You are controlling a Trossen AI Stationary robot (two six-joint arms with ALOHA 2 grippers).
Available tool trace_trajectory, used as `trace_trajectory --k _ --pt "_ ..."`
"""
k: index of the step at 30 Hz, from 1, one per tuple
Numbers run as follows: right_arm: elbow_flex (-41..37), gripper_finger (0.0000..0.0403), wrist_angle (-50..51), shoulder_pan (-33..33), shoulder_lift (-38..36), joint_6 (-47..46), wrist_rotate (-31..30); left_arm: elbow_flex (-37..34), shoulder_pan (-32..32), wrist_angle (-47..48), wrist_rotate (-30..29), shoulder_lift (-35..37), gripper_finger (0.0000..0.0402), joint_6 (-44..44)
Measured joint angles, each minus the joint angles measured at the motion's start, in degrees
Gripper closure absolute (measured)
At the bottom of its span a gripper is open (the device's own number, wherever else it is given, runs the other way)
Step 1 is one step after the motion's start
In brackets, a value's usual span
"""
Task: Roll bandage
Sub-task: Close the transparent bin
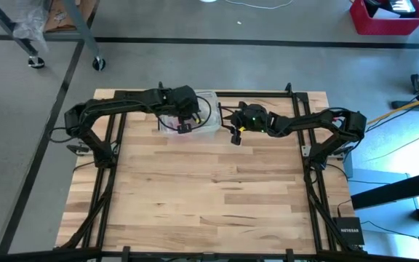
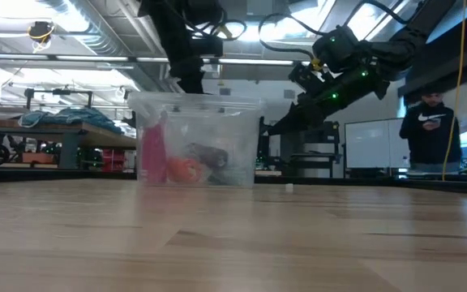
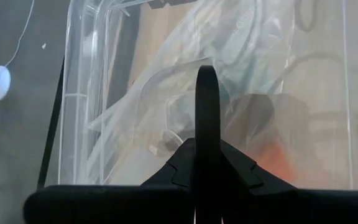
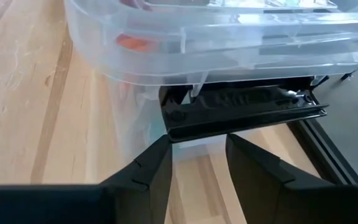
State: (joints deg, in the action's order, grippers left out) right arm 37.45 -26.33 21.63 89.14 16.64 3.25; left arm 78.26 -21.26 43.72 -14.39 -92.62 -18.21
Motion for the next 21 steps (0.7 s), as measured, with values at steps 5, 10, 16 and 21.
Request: trace_trajectory --k 5,10,16,21 --pt "0.0 0.0249 -0.02 0.0 0.0 -0.54 0.02 0.02 -0.13 1.04 0.06 -0.02 0.0371 -0.65" --pt "0.0 0.0249 0.0 0.0 0.0 -0.54 0.02 -0.03 1.12 1.33 0.33 -0.07 0.0371 -3.61" --pt "0.0 0.0249 0.02 0.0 0.0 -0.54 0.04 -0.15 1.44 -0.76 0.83 -0.17 0.0371 -6.17" --pt "0.0 0.0249 0.45 0.02 0.0 -0.54 0.0 -0.24 1.39 -2.08 0.96 -0.22 0.0371 -7.18"
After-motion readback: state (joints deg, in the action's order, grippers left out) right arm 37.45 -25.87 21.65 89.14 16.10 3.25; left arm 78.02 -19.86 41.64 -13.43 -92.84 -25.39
